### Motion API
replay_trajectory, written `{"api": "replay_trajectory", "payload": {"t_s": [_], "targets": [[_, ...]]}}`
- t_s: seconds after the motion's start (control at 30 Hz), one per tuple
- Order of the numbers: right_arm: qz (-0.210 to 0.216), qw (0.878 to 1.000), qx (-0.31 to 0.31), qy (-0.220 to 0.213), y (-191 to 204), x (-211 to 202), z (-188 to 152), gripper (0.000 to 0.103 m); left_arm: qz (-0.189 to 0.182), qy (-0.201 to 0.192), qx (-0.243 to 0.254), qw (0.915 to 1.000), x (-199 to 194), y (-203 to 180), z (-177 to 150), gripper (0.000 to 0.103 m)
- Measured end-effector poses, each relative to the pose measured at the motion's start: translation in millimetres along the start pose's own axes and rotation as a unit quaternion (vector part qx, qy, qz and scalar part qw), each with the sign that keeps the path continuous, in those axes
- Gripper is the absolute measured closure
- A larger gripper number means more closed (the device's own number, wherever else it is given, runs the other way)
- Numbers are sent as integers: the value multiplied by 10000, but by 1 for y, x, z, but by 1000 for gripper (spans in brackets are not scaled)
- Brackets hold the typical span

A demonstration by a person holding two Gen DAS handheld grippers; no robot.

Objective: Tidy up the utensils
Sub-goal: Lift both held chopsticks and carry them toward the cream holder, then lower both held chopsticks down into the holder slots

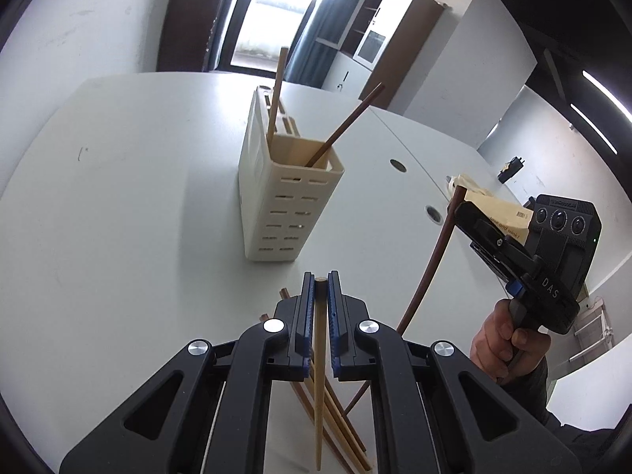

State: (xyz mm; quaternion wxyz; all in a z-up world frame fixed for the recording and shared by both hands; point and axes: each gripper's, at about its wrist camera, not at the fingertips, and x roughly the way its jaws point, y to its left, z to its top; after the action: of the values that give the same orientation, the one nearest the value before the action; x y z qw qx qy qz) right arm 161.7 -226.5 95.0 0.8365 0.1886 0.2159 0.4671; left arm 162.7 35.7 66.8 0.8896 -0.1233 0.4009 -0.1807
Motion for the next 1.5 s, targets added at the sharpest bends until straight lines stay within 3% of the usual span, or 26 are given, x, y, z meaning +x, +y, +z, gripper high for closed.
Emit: {"api": "replay_trajectory", "payload": {"t_s": [0.47,0.93,1.5], "targets": [[-555,9926,-973,-467,37,8,50,96,66,-992,438,9941,-37,-32,64,97],[-929,9749,-1755,-1005,61,22,106,96,394,-1958,917,9756,-72,-69,128,97],[-1456,9559,-1994,-1592,49,36,134,96,625,-2592,977,9588,-78,-93,185,97]]}}
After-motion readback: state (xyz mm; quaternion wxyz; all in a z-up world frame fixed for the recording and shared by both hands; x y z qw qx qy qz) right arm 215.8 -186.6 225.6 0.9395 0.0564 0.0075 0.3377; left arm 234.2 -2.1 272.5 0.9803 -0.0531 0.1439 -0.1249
